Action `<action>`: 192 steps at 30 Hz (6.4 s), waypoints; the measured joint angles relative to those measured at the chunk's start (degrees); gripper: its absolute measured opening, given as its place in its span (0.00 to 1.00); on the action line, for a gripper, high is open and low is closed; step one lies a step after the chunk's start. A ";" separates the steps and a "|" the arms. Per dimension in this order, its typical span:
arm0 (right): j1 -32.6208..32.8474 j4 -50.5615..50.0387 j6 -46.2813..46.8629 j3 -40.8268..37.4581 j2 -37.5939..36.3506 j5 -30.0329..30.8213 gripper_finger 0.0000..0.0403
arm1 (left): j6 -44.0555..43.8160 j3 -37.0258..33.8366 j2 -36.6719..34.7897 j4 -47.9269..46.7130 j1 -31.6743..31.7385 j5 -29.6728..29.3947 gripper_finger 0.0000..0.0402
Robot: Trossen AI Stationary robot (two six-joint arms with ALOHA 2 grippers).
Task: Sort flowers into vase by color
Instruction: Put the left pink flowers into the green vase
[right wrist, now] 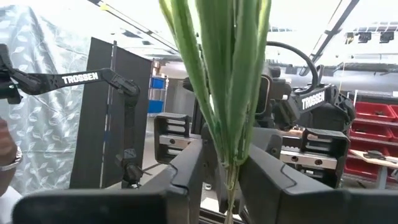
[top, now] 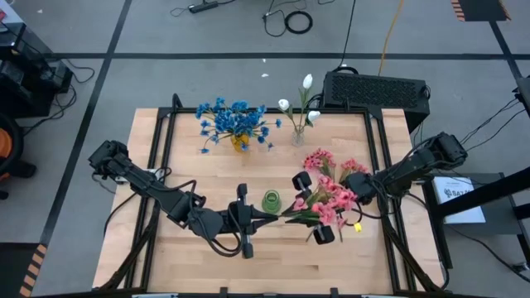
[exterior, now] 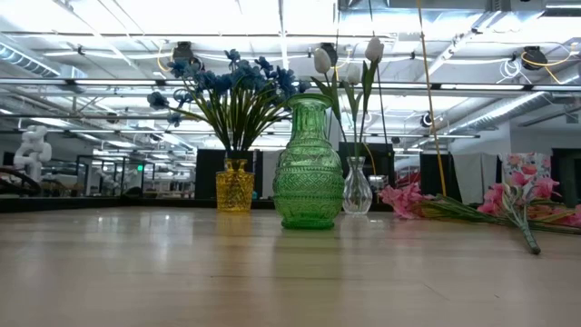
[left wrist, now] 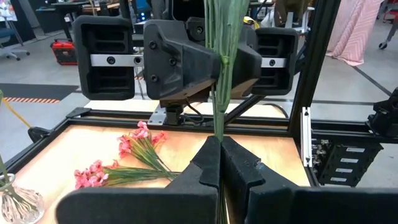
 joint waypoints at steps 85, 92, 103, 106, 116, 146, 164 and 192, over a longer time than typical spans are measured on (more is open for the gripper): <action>-5.31 -42.08 16.85 9.00 -12.89 24.22 0.00 | -21.44 -0.04 -10.05 -40.50 -11.41 -16.17 0.64; -6.35 -40.47 16.51 9.11 -10.21 24.11 0.00 | -21.49 -0.04 -10.05 -40.28 -11.41 -16.15 0.64; -6.52 -65.70 13.92 30.26 -4.24 23.92 0.00 | -21.44 -0.02 -10.05 -40.36 -11.41 -16.13 0.64; -6.52 -68.13 14.21 32.73 -1.95 23.88 0.00 | -21.42 -0.02 -10.05 -40.52 -11.41 -16.13 0.64; -6.67 -67.79 16.67 32.87 3.46 23.65 0.00 | -21.44 -0.02 -10.05 -40.54 -11.41 -16.11 0.64; -7.11 -71.15 21.23 32.89 6.26 23.89 0.01 | -21.44 -0.02 -10.04 -40.26 -11.41 -16.00 0.64; -8.66 -70.82 21.86 32.88 12.93 23.52 0.02 | -21.45 0.00 -10.03 -40.50 -11.41 -15.00 0.64; -8.62 -71.04 24.23 32.87 13.11 20.85 0.38 | -21.51 0.00 -10.03 -40.52 -11.41 -13.33 0.64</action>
